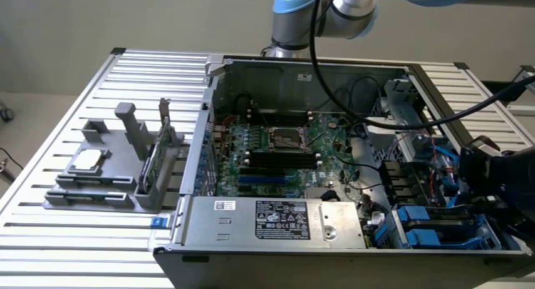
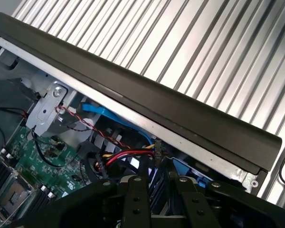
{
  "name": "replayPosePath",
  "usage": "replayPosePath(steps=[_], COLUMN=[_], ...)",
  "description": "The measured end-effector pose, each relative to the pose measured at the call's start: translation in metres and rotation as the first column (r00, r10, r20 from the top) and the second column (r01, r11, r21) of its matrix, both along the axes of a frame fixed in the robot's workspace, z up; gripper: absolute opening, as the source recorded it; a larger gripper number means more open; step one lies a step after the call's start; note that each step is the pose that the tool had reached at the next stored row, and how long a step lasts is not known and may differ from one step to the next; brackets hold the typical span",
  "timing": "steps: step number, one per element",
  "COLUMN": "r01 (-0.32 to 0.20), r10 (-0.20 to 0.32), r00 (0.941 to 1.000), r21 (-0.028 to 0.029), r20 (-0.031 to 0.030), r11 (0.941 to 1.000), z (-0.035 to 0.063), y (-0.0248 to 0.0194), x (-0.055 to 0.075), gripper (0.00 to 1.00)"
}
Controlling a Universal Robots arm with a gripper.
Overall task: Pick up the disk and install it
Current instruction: 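Insert the first disk wire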
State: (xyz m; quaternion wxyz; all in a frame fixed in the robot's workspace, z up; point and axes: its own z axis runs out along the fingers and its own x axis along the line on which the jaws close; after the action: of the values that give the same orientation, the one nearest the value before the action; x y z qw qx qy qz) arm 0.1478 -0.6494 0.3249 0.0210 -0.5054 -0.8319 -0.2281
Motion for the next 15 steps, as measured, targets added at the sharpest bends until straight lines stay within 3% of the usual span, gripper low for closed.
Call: replayPosePath(steps=[8, 15], r01=[0.027, 0.050], r10=[-0.027, -0.050], r00=[0.9996, 0.9986], r21=[-0.0002, -0.0006], r20=[-0.0057, -0.0167], r11=[0.9996, 0.9988], z=[-0.0003, -0.0008], y=[0.0037, 0.0072], x=[0.0016, 0.0020], gripper=[0.27, 0.27])
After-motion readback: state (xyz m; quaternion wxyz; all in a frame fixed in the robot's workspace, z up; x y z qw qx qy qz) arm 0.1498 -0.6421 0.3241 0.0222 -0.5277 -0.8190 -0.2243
